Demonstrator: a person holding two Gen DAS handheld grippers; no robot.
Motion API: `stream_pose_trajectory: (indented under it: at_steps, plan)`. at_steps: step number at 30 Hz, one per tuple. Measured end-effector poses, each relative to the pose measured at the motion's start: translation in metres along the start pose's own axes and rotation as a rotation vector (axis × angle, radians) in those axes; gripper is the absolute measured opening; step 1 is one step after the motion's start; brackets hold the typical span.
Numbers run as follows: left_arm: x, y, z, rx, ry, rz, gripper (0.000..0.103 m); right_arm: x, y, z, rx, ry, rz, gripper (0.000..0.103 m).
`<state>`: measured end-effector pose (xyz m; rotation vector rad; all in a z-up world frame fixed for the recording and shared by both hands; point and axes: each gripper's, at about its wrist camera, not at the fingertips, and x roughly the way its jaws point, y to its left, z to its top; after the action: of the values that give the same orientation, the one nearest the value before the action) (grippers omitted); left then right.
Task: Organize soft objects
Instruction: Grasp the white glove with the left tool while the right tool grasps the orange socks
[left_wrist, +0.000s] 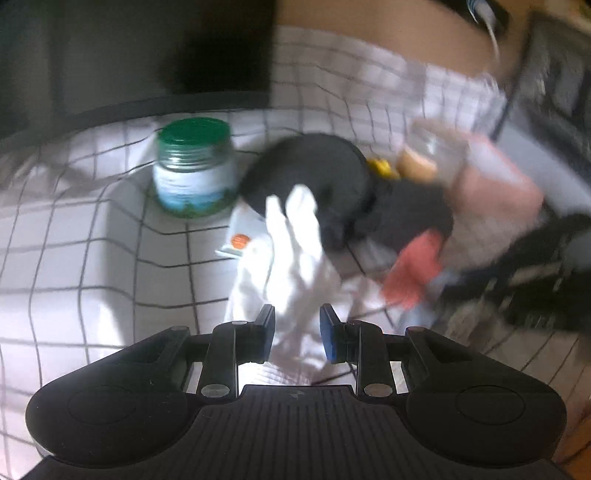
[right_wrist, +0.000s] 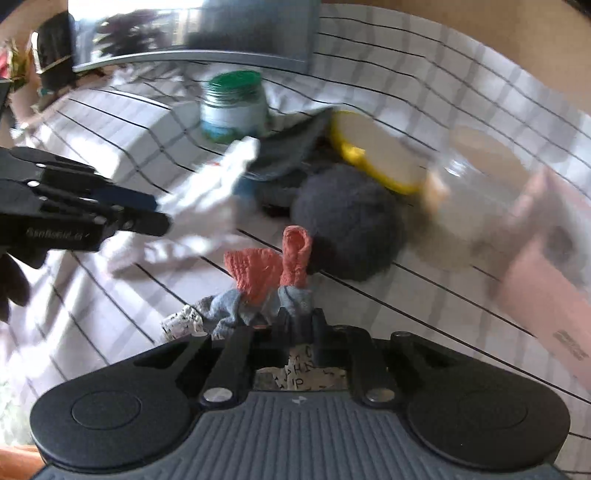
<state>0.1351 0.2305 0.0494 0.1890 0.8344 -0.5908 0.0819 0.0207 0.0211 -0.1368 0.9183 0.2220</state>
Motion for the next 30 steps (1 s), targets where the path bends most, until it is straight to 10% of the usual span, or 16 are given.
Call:
stream_pose_trajectory:
  at_steps: [5,12,16,21,30]
  plan:
    - [0.010,-0.020,-0.005,0.155,0.037,0.056,0.030,0.005,-0.016,-0.012,0.050,0.000,-0.002,0.013]
    - [0.013,-0.029,-0.009,0.247,0.102,-0.018,0.040,0.009,-0.018,-0.022,0.084,-0.047,-0.054,0.066]
    - [0.016,-0.030,-0.008,0.211,0.122,-0.087,0.071,0.014,-0.030,-0.026,0.147,-0.051,-0.052,0.079]
    - [0.009,-0.035,-0.010,0.263,0.060,-0.007,0.067,0.017,-0.033,-0.030,0.174,-0.063,-0.068,0.089]
    - [0.026,0.005,-0.003,0.038,0.049,0.072,0.077,0.019,-0.035,-0.035,0.175,-0.068,-0.061,0.103]
